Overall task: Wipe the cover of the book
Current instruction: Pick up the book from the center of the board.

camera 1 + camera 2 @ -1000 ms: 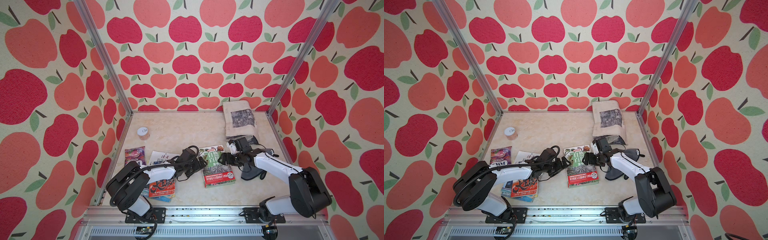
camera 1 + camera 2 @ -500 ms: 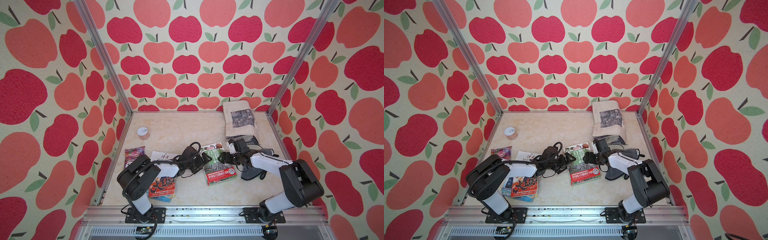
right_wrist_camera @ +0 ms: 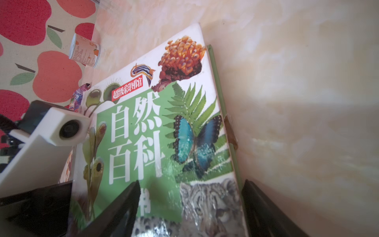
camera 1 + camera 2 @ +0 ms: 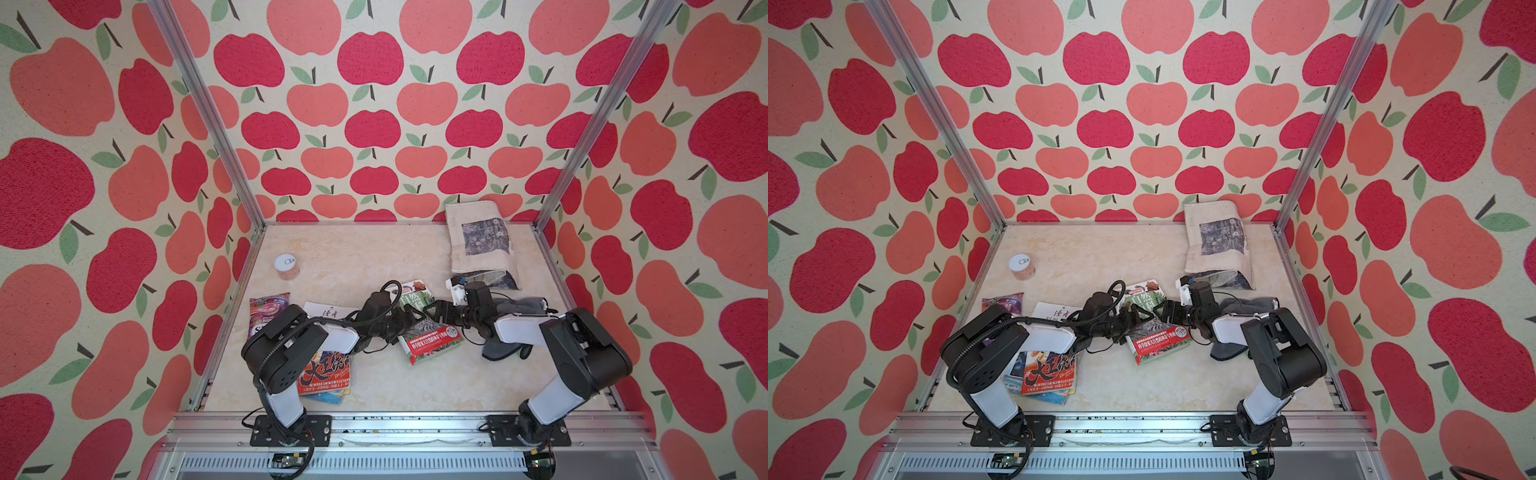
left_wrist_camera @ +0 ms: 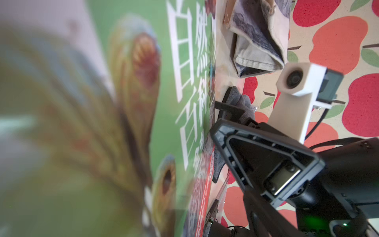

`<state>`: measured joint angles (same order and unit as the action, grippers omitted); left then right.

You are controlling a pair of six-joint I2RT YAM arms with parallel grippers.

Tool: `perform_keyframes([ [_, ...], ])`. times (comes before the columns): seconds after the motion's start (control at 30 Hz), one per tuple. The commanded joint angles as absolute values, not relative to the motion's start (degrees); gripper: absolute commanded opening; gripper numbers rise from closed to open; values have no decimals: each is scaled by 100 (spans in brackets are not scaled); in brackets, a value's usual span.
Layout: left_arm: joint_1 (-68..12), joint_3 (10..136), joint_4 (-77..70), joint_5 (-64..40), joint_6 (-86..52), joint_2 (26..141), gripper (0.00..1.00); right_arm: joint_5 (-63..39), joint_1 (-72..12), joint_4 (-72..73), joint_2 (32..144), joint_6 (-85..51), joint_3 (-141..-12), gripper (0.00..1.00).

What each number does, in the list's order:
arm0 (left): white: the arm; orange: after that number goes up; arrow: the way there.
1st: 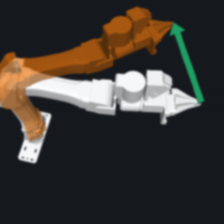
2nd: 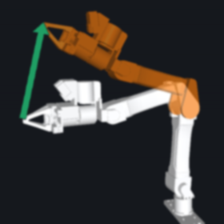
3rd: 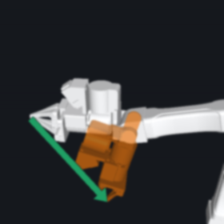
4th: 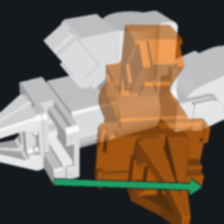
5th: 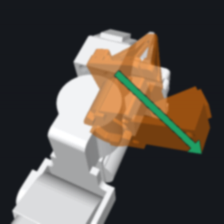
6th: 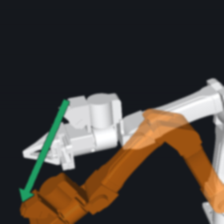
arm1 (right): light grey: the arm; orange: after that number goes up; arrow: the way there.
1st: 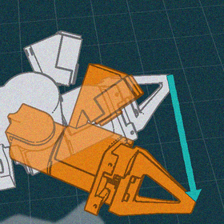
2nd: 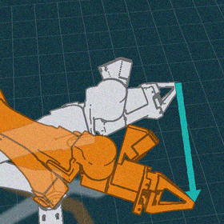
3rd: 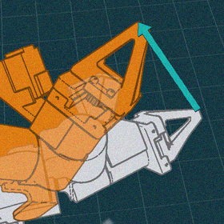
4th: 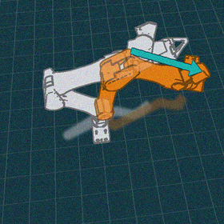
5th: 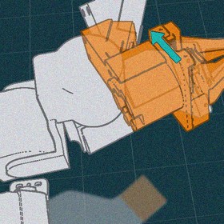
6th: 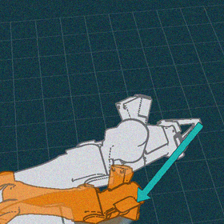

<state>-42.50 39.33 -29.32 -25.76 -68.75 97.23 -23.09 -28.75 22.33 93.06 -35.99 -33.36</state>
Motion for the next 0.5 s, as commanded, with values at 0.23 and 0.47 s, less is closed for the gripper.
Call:
perform_keyframes([
  [0.23, -4129, 4181, -1953, -2563, -6091, 8905, 28, -3236, -3109, 785, 8922, -4065, -3138, 84],
  [0.47, -3782, 4309, -2056, -3653, -5442, 8434, 14, -3650, -2438, 468, 7771, -4109, -3057, 93],
])
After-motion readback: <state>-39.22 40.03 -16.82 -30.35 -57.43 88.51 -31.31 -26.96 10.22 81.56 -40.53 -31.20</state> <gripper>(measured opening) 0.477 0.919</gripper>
